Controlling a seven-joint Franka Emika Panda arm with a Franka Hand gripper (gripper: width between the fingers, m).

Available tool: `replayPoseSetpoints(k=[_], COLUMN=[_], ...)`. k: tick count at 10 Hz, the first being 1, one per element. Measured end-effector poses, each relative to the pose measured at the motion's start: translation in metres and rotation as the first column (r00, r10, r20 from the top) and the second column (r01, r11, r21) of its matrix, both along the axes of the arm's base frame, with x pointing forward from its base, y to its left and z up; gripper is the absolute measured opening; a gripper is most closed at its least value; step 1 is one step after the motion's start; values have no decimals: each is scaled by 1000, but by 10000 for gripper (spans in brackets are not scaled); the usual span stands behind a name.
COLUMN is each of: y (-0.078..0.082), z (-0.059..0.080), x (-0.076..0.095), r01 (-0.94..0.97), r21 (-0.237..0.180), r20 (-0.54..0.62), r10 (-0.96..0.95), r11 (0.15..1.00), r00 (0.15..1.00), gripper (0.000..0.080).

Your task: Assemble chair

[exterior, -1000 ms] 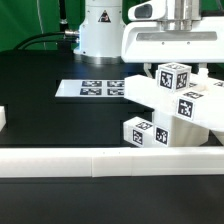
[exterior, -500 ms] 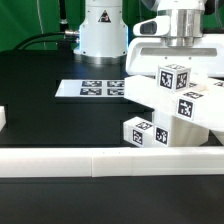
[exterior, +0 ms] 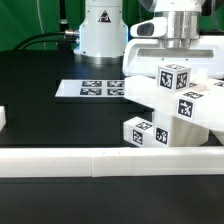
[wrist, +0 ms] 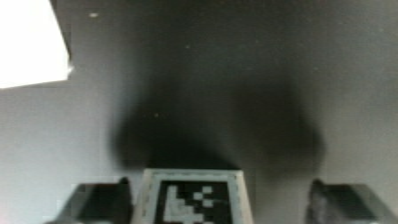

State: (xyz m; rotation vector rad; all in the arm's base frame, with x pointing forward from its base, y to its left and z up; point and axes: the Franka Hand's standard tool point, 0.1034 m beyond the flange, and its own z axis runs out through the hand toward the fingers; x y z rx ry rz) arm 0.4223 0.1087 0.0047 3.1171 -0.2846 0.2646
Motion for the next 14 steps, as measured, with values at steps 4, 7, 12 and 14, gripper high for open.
replayPoseSetpoints(k=[4, 7, 12, 14], y=[-5, -3, 4, 9], z=[0, 3, 96, 131], x=[1, 3, 28, 50], r01=[-4, -6, -30, -30], r21=[-6, -2, 90, 111], r20=[1, -1, -52, -56], r10=[4, 6, 34, 37], r11=[1000, 1000, 996, 993], r00=[1000, 1000, 998, 998], gripper=[281, 281, 281, 281])
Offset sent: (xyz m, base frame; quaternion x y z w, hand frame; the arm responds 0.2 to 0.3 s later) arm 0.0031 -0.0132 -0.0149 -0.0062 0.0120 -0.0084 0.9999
